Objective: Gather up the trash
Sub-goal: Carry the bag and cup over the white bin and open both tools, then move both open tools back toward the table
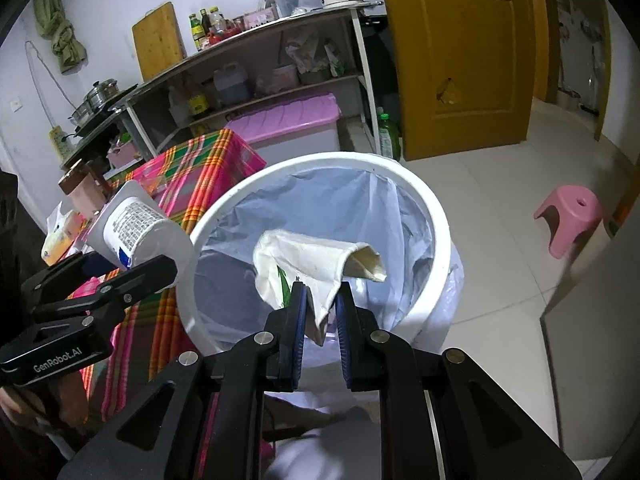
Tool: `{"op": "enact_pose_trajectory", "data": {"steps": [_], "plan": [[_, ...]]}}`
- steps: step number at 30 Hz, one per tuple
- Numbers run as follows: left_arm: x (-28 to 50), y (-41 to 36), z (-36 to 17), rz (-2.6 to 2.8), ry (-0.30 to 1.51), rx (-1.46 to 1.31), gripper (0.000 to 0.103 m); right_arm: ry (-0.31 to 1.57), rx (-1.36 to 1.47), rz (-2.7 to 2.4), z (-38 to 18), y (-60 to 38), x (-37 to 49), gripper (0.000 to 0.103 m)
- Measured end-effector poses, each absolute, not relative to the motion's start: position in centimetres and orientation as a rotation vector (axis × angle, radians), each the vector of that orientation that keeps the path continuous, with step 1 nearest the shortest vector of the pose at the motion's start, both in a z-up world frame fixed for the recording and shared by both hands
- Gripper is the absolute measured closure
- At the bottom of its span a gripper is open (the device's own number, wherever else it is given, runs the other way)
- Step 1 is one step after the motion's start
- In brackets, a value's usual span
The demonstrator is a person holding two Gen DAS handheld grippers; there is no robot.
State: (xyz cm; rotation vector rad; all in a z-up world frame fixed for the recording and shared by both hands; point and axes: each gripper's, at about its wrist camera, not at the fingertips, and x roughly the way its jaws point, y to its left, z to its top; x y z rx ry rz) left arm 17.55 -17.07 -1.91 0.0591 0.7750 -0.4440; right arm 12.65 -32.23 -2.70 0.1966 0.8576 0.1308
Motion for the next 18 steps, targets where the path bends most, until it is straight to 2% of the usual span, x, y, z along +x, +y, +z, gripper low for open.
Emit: {"op": "enact_pose_trajectory", "data": {"steps": [8, 12, 18], "plan": [[18.23, -17.95, -2.57, -0.462, 0.791, 0.078, 0.038, 0.869, 0.198, 0.126, -2.94, -32.5, 12.88, 0.085], [18.11, -18.03, -2.68, -0.464, 0.79, 0.078, 0.038, 0.86, 0.203, 0.124, -2.87, -32.4, 12.74, 0.075], [17.63, -17.59, -2.26, -0.456, 0.779, 0.067, 0.038, 0.846, 0.206, 0.126, -2.45, -32.36, 12.43, 0.074]]}}
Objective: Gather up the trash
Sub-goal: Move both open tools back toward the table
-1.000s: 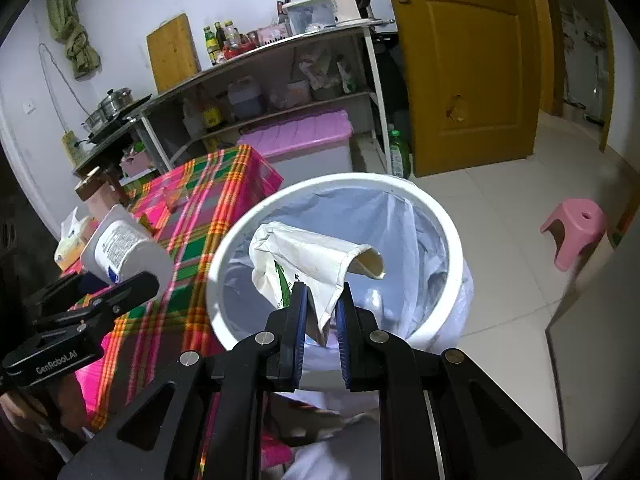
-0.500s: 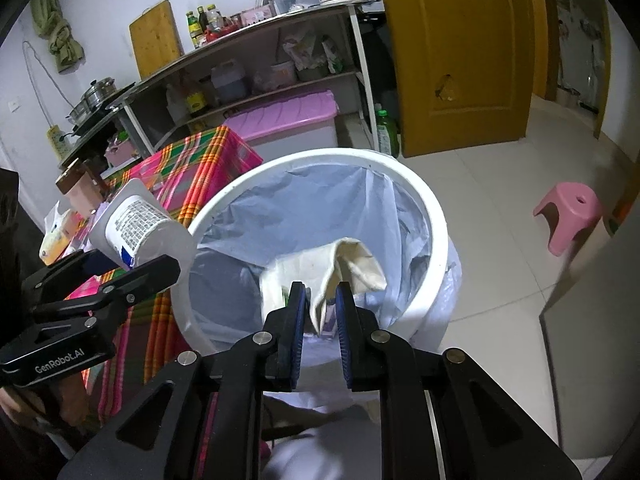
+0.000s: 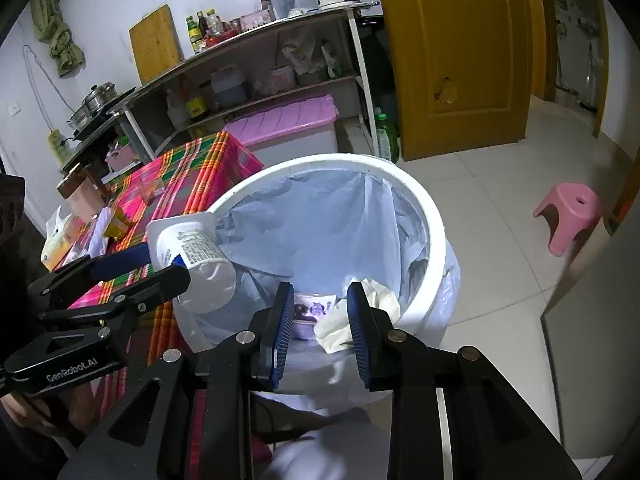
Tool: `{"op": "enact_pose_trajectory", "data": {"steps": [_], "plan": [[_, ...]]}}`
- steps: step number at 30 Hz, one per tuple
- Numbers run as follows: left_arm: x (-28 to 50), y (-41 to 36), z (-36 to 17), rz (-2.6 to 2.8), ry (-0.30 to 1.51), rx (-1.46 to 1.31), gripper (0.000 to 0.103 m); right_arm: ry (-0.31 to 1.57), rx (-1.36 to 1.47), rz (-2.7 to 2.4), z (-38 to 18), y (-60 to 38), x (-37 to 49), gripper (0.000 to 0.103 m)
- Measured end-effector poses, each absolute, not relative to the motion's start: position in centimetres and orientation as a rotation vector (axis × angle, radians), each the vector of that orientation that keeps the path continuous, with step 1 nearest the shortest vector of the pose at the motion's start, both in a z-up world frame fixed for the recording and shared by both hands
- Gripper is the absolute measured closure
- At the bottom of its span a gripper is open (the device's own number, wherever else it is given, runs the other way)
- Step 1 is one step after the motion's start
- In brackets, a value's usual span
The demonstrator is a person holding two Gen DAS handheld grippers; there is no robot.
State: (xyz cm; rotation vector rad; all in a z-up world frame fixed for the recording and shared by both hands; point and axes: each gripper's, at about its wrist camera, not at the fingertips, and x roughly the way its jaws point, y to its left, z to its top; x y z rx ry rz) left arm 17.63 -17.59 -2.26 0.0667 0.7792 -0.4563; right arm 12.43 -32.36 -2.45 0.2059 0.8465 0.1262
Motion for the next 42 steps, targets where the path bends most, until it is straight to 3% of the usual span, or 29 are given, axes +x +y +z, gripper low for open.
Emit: {"op": "enact_pose_trajectory", "data": {"steps": [42], "plan": [[8.7, -6.0, 1.6, -0.249, 0.674, -0.061, 0.038, 0.745, 0.078, 0.338, 1.7, -22.7, 7.6, 0.074]]}}
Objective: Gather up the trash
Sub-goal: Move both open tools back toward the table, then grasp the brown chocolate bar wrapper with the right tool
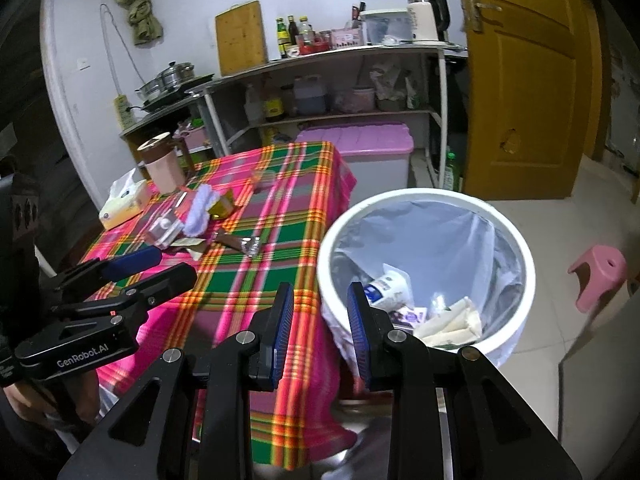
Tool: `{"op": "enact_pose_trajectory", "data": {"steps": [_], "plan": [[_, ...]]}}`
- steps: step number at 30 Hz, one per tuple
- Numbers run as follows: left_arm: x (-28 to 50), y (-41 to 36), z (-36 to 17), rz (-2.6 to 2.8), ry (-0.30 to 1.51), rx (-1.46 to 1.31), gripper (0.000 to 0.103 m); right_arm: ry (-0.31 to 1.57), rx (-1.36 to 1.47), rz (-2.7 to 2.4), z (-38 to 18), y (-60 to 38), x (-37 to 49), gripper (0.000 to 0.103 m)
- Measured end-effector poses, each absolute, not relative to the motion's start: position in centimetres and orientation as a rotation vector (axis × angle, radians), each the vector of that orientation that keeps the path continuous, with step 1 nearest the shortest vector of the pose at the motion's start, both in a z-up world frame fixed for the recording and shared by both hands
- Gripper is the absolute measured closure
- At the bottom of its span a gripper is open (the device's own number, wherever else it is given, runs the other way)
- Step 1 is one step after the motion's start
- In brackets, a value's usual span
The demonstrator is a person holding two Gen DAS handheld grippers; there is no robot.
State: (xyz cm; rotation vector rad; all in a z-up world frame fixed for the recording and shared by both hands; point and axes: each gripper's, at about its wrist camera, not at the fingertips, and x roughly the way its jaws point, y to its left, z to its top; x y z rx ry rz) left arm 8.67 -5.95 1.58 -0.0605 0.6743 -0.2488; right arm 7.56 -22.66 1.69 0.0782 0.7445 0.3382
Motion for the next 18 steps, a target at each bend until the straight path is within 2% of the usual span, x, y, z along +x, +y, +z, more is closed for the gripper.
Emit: {"op": "enact_pose_trajectory", "data": {"steps": [18], "plan": [[7.2, -2.5, 0.9, -0.156, 0.676, -0.098, 0.037, 0.746, 0.027, 0.418, 1.5, -19.0, 7.2, 0.074]]}}
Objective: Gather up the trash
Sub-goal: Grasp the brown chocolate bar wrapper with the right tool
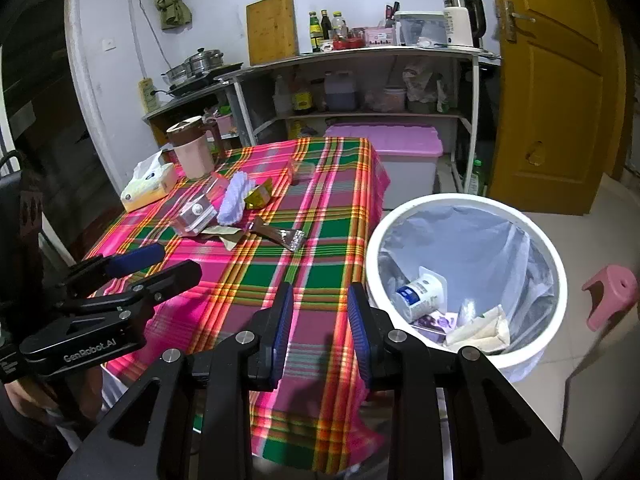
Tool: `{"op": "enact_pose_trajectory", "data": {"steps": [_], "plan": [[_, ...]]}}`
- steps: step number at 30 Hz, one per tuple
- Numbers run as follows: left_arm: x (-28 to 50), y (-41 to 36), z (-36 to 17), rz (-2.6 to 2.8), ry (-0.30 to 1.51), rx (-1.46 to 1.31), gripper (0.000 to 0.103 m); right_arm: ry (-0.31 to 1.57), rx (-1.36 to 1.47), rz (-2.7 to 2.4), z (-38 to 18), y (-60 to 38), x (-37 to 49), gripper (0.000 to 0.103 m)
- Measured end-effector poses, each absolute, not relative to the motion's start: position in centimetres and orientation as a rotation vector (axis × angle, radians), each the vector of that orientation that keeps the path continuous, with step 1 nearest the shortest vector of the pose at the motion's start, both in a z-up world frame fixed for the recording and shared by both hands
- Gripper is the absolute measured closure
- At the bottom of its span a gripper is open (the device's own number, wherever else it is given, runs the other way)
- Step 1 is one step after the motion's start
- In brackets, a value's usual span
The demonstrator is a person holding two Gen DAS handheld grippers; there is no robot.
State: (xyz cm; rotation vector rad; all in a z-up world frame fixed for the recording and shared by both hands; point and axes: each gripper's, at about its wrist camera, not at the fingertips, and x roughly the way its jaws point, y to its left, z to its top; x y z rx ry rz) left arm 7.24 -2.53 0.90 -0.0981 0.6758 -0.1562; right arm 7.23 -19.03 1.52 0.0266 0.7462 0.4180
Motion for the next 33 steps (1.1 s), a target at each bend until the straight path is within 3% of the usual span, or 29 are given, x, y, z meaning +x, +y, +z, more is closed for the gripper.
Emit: {"op": "enact_pose_trajectory", "data": {"steps": [8, 12, 33], "plan": [[7.7, -0.2, -0.2, -0.104, 0.689, -0.125, 0.037, 0.758, 0.019, 0.462, 0.9, -17.4, 8.1, 0.072], [8.2, 1.4, -0.6, -0.068, 0.698, -0.142, 0.037, 0.759, 0.014, 0.489, 0.7, -16.3, 8.5, 0.063], [11.5, 8.9, -1.5, 0.081, 0.703, -0.211, 0.033, 0.768, -0.09, 0.579, -0.8, -11.4, 13.8, 0.063]]}}
